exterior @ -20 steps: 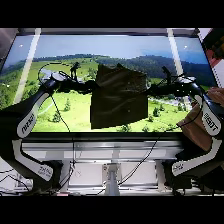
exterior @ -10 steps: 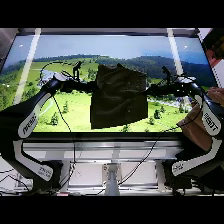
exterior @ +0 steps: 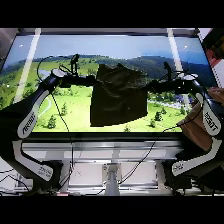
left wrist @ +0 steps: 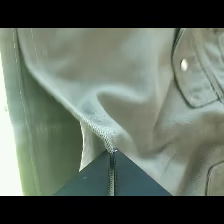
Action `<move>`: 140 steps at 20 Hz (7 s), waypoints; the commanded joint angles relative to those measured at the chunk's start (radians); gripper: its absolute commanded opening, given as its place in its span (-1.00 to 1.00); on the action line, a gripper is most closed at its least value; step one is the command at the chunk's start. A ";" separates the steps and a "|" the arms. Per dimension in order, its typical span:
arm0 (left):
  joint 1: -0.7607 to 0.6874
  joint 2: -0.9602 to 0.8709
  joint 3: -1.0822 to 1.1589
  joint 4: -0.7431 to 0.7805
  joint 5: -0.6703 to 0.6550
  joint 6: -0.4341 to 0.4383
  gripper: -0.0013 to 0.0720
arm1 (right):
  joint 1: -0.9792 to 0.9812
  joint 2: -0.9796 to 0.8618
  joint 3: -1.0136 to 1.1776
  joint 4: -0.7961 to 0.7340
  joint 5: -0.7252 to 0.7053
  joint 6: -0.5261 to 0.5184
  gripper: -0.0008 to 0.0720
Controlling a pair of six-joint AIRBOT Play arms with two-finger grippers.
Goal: Fold the clothes and pants, and hang the long-sleeved shirts on hangers.
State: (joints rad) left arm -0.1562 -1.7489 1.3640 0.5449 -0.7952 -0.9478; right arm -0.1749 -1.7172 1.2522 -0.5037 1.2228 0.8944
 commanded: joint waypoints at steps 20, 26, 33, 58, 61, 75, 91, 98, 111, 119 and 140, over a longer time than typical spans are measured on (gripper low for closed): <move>-0.021 -0.061 0.036 0.232 0.243 0.006 -0.91 | 0.137 0.000 0.024 -0.298 -0.501 0.179 -0.90; -0.027 -0.084 0.036 0.233 0.262 0.006 -0.91 | 0.161 -0.032 0.023 -0.306 -0.536 0.188 -0.90; -0.027 -0.081 0.036 0.232 0.261 0.006 0.59 | 0.199 -0.064 0.030 -0.312 -0.529 0.190 0.26; 0.119 0.093 -0.143 0.123 -0.414 -0.017 0.52 | -0.142 0.019 -0.259 -0.240 0.060 0.032 0.41; 0.119 0.093 -0.143 0.103 -0.414 -0.017 0.52 | -0.142 0.019 -0.283 -0.113 0.006 0.037 0.41; 0.119 0.093 -0.143 0.104 -0.414 -0.017 0.52 | -0.001 -0.022 -0.280 -0.128 -0.046 0.145 0.16; 0.156 0.095 -0.156 0.016 -0.439 -0.085 0.52 | -0.001 0.114 -0.280 0.212 0.017 -0.135 -0.91; 0.150 0.097 -0.197 0.037 -0.456 -0.103 0.51 | -0.001 0.269 -0.280 0.063 -0.099 -0.098 -0.91; -0.068 0.151 -0.470 0.008 -0.352 -0.006 0.33 | -0.001 0.277 -0.280 0.063 -0.124 -0.084 -0.91; -0.034 0.156 -0.469 0.136 -0.336 -0.062 0.04 | -0.001 0.277 -0.280 0.063 -0.124 -0.084 -0.90; -0.063 0.094 -0.469 0.018 -0.240 -0.063 0.80 | -0.001 0.277 -0.280 0.126 -0.110 -0.084 -0.90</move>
State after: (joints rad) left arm -0.2184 -1.6508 0.8959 0.5518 -1.0546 -1.0107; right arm -0.1764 -1.4406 0.9722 -0.3874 1.1019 0.8104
